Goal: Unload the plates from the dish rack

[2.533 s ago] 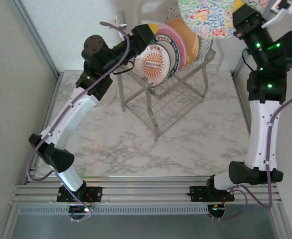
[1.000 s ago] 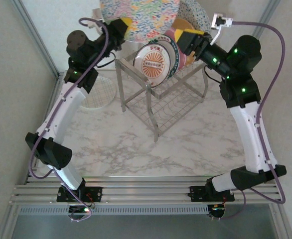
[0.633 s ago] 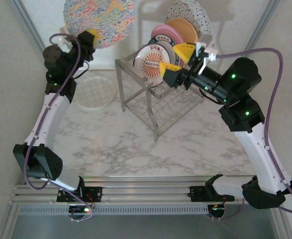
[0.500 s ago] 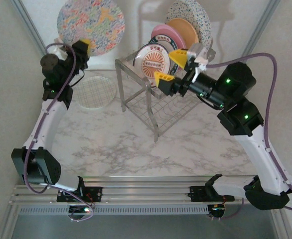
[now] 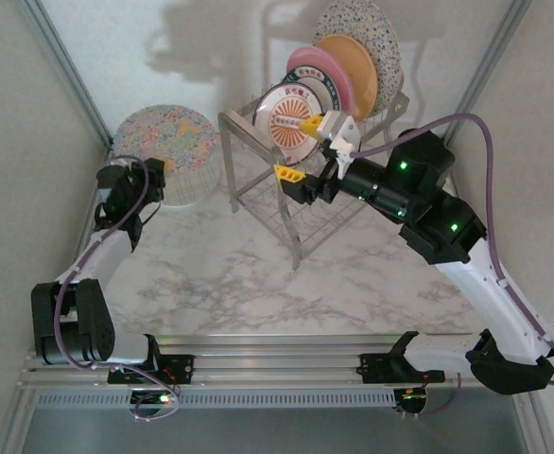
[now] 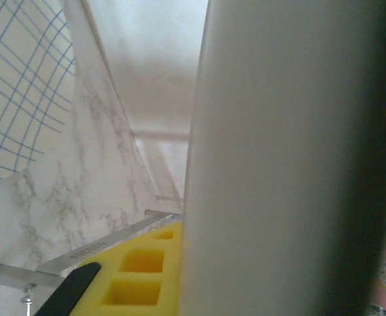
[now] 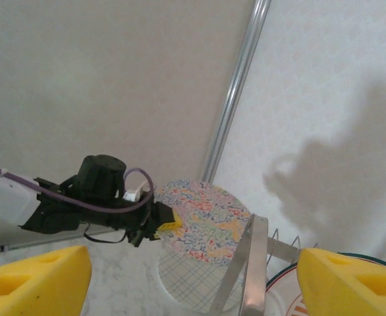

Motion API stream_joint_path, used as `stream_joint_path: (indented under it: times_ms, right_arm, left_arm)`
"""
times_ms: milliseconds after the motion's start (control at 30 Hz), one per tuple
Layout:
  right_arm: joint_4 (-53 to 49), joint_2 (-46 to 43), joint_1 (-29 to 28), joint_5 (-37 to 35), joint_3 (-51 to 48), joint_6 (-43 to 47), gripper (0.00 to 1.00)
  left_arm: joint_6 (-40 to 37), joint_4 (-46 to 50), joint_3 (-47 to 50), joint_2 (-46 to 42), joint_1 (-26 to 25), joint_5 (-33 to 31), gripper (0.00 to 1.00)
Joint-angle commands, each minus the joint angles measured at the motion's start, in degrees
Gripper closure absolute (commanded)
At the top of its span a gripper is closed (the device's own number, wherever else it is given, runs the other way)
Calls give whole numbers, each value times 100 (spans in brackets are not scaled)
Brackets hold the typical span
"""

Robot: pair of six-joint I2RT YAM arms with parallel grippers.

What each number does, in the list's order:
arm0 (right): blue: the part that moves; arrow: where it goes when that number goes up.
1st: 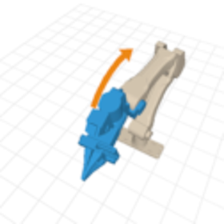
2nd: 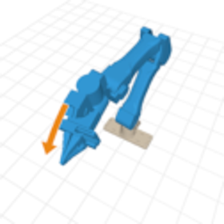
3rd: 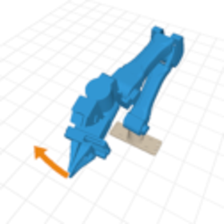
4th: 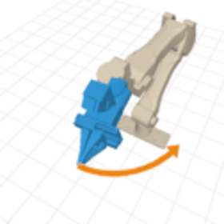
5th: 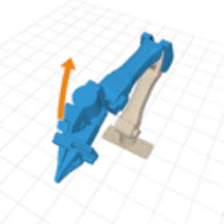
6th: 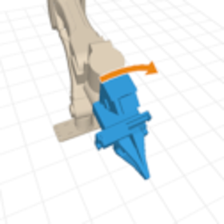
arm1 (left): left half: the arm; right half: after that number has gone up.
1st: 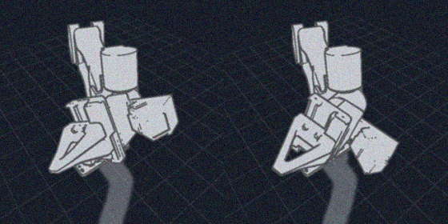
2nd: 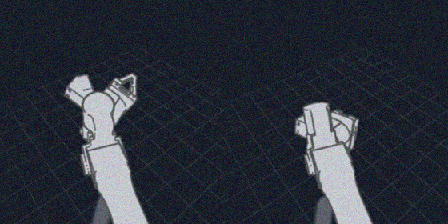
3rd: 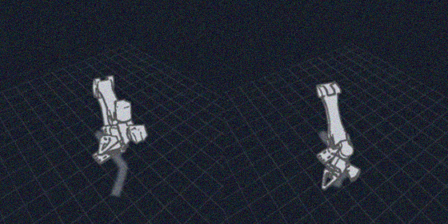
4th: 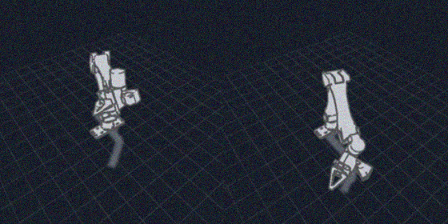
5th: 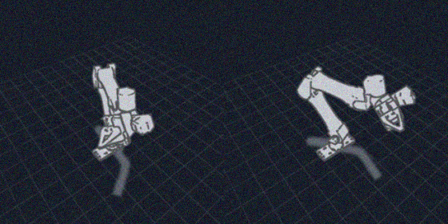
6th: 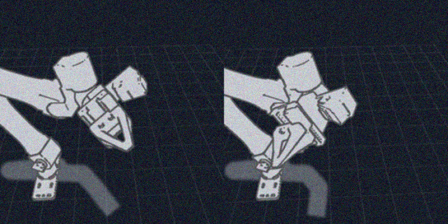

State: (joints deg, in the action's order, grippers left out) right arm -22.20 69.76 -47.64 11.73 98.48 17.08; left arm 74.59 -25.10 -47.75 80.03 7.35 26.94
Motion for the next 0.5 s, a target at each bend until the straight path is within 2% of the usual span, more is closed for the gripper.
stream_joint_path:
  times_ms: [0, 100, 467]
  right_arm:
    - [-25, 81, -307, -725, 31, 478, 17]
    - [0, 174, -528, -1078, 64, 718, 16]
    - [112, 478, -661, -1178, 287, 524, 14]
  left_arm:
    - [-181, -1062, 141, 206, 72, -39, 100]
    - [-125, -1362, 239, 596, 148, -6, 100]
    - [-251, -1725, -161, 2087, 328, 184, 100]
